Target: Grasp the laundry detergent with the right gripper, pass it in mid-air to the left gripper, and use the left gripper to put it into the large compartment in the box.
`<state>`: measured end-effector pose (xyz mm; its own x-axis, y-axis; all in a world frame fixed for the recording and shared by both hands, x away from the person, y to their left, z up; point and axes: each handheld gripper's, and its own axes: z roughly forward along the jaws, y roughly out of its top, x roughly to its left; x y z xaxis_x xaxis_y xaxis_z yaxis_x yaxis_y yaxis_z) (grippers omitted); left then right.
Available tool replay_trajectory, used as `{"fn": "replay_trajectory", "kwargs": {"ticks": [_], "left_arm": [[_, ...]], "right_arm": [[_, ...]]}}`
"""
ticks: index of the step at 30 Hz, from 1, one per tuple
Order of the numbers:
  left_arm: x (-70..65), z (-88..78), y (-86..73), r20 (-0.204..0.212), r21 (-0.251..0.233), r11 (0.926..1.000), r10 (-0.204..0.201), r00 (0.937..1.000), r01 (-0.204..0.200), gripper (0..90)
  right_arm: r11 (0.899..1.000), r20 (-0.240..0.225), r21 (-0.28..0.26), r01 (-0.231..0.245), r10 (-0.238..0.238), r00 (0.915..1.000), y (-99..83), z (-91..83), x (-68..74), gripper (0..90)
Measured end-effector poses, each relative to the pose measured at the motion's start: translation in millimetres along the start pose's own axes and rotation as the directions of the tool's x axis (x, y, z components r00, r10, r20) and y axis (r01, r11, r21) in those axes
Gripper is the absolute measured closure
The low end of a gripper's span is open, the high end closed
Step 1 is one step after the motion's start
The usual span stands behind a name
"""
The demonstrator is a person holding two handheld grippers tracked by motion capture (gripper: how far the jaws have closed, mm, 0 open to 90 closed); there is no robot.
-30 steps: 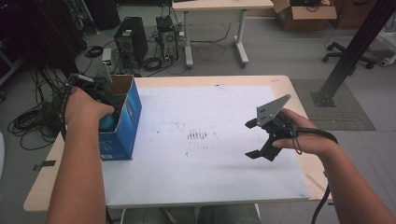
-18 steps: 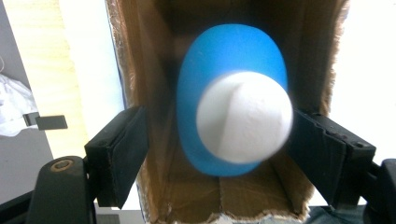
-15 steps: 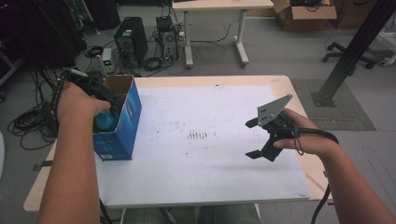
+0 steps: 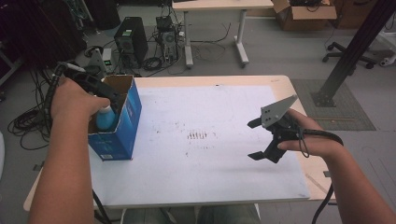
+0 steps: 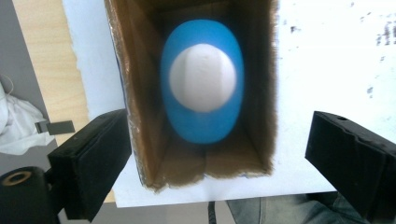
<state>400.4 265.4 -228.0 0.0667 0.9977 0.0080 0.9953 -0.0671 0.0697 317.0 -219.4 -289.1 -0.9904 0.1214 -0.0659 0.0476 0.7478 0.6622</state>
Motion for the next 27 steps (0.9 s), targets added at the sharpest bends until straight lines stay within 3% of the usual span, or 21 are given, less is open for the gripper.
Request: {"fn": "replay_trajectory", "kwargs": {"ticks": [8, 13, 16, 20, 21, 22, 23, 24, 27], "left_arm": [[-13.7, -20.9, -6.2, 0.012, -0.011, 0.9991, 0.041, 0.9991, -0.041, 0.2], [-28.8, -36.2, -9.3, 0.018, -0.029, 0.9930, 0.115, 0.9932, -0.114, 0.2], [-39.3, -47.1, -10.8, 0.011, -0.047, 0.9857, 0.162, 0.9867, -0.162, 0.2], [-53.3, -61.5, -12.5, 0.022, -0.071, 0.9665, 0.249, 0.9683, -0.247, 0.3], [-58.5, -64.5, -13.2, 0.012, -0.073, 0.9564, 0.285, 0.9586, -0.283, 0.2], [-65.9, -67.5, -14.0, 0.002, -0.058, 0.9413, 0.333, 0.9428, -0.333, 0.2], [-70.0, -69.1, -14.5, -0.002, -0.048, 0.9314, 0.361, 0.9325, -0.361, 0.2], [-70.0, -69.1, -14.5, -0.002, -0.048, 0.9314, 0.361, 0.9325, -0.361, 0.2], [-81.1, -73.3, -16.2, -0.008, -0.043, 0.9007, 0.432, 0.9016, -0.432, 0.2]], "right_arm": [[1.000, 0.006, -0.002, 0.005, -0.005, 1.0000, 0.4, -7.1, 2.0, 2.6], [1.000, 0.009, -0.005, 0.008, -0.008, 0.9999, 0.7, -11.3, 1.7, 2.6], [1.000, 0.013, -0.004, 0.010, -0.010, 0.9999, 1.8, -13.5, 0.8, 2.6], [1.000, 0.017, -0.002, 0.011, -0.011, 0.9998, 4.3, -16.6, -0.1, 2.6], [1.000, 0.018, -0.002, 0.013, -0.013, 0.9998, 5.0, -17.3, -0.6, 2.6], [1.000, 0.023, 0.001, 0.014, -0.014, 0.9996, 6.7, -18.7, -1.5, 2.6], [1.000, 0.023, 0.003, 0.014, -0.014, 0.9997, 7.4, -19.4, -1.5, 2.6], [1.000, 0.021, 0.004, 0.018, -0.018, 0.9996, 8.3, -20.1, -1.7, 2.7], [1.000, 0.023, 0.011, 0.021, -0.022, 0.9995, 10.6, -22.3, -3.1, 2.6]]}}
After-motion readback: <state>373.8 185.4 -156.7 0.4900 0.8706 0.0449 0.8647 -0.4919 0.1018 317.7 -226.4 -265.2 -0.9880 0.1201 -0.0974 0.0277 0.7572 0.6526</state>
